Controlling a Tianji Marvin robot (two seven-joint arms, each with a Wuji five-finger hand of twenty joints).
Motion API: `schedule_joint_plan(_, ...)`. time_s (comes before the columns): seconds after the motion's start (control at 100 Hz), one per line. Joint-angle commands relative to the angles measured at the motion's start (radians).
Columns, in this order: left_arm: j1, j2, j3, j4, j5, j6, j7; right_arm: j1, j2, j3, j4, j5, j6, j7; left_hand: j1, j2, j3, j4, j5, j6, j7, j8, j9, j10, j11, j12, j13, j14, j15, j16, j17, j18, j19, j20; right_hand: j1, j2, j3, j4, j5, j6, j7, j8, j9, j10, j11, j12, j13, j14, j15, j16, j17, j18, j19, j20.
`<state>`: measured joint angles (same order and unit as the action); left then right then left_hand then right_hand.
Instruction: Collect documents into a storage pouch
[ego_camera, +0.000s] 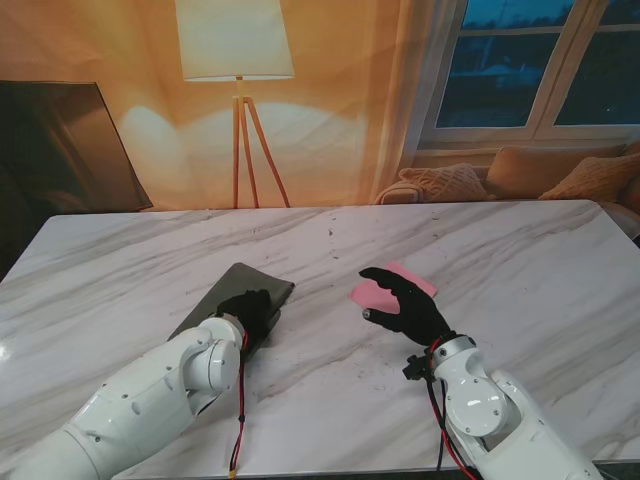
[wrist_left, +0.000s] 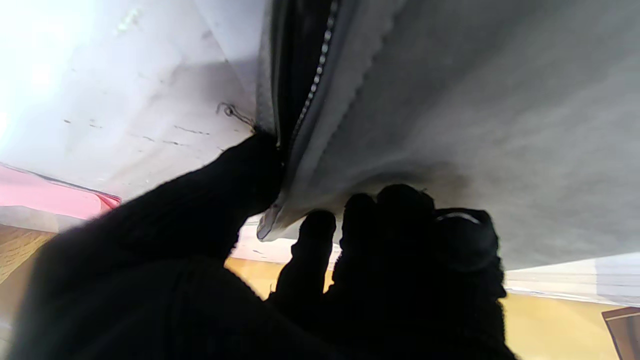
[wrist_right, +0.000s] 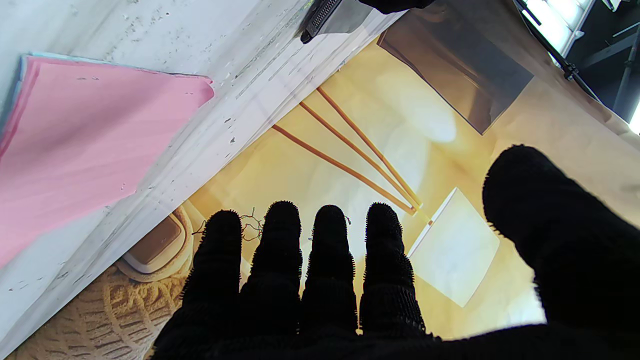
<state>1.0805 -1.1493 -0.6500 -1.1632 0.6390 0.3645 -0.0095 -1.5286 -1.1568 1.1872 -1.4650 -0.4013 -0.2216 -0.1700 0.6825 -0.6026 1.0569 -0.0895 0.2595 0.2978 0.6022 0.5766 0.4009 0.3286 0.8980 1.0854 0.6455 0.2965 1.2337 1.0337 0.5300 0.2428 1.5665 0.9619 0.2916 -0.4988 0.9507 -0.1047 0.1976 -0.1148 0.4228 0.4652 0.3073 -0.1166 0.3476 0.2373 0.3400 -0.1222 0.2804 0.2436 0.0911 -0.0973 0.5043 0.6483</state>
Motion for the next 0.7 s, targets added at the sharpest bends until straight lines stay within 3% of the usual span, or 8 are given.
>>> schedule_joint_plan(0.0, 0.009, 0.000, 0.002, -0.003, -0.001, 0.007, -0.031, 0.000, -0.002, -0.001, 0.002, -0.002, 0.002, 0.011, 0.064, -0.025, 0.058, -0.017, 0.092, -0.036, 0.123, 0.062, 0.076, 0.008, 0.007, -0.009, 0.033, 0.117, -0.012, -0.026, 0.032, -0.026, 0.055, -0.030, -0.017, 0.030, -0.015, 0.006, 0.035, -0.002, 0.008, 0.008, -0.016, -0.007, -0.017, 0.006, 0.002, -0.003, 0.001, 0.009, -0.002, -0.014, -0.003, 0.017)
schedule_joint_plan(0.08, 0.011, 0.003, 0.002, -0.010, -0.003, 0.012, -0.042, -0.001, -0.002, -0.001, 0.000, 0.002, 0.004, 0.013, 0.103, -0.054, 0.070, -0.052, 0.116, -0.052, 0.150, 0.070, 0.107, 0.005, -0.018, 0.040, 0.030, 0.132, -0.017, -0.030, 0.030, -0.025, 0.058, -0.037, -0.017, 0.031, -0.015, 0.006, 0.035, -0.002, 0.008, 0.008, -0.015, -0.007, -0.016, 0.008, 0.002, -0.003, 0.002, 0.009, -0.003, -0.015, -0.003, 0.017)
schedule_joint_plan(0.26, 0.015, 0.008, 0.000, -0.016, 0.013, 0.017, -0.046, -0.001, -0.002, -0.001, 0.001, 0.001, 0.002, 0.011, 0.160, -0.116, 0.084, -0.100, 0.187, -0.079, 0.211, 0.088, 0.185, 0.001, -0.033, 0.078, 0.079, 0.134, 0.000, -0.034, 0.079, -0.032, 0.094, -0.039, -0.017, 0.031, -0.015, 0.006, 0.035, -0.002, 0.008, 0.009, -0.017, -0.006, -0.014, 0.011, 0.001, -0.004, 0.001, 0.009, -0.002, -0.014, -0.003, 0.017)
schedule_joint_plan(0.38, 0.020, 0.012, -0.009, -0.023, 0.027, 0.020, -0.046, 0.000, -0.002, -0.002, 0.003, -0.002, 0.000, 0.009, 0.217, -0.152, 0.095, -0.130, 0.267, -0.105, 0.259, 0.063, 0.253, 0.002, -0.081, 0.102, 0.121, 0.135, -0.007, -0.064, 0.115, -0.033, 0.125, -0.103, -0.018, 0.031, -0.015, 0.006, 0.035, -0.001, 0.008, 0.010, -0.017, -0.006, -0.013, 0.012, 0.002, -0.003, 0.001, 0.009, -0.002, -0.014, -0.003, 0.017)
schedule_joint_plan(0.55, 0.029, 0.014, -0.023, -0.026, 0.040, 0.018, -0.038, 0.000, -0.002, -0.002, 0.002, -0.001, 0.001, 0.010, 0.255, -0.140, 0.088, -0.127, 0.351, -0.127, 0.279, -0.019, 0.291, 0.010, -0.175, 0.055, 0.132, 0.184, -0.065, -0.092, 0.114, -0.025, 0.119, -0.146, -0.018, 0.032, -0.015, 0.006, 0.036, -0.001, 0.008, 0.010, -0.018, -0.007, -0.013, 0.012, 0.002, -0.003, 0.002, 0.009, -0.002, -0.015, -0.003, 0.017)
schedule_joint_plan(0.69, 0.030, 0.016, -0.026, -0.024, 0.048, 0.012, -0.034, 0.000, -0.002, -0.004, 0.001, -0.001, 0.000, 0.010, 0.246, -0.092, 0.095, -0.103, 0.425, -0.145, 0.294, -0.076, 0.303, 0.015, -0.271, -0.076, 0.140, 0.165, -0.095, -0.106, 0.107, -0.030, 0.110, -0.161, -0.020, 0.035, -0.015, 0.007, 0.037, -0.001, 0.008, 0.011, -0.017, -0.005, -0.013, 0.013, 0.003, -0.003, 0.002, 0.009, -0.001, -0.014, -0.002, 0.018)
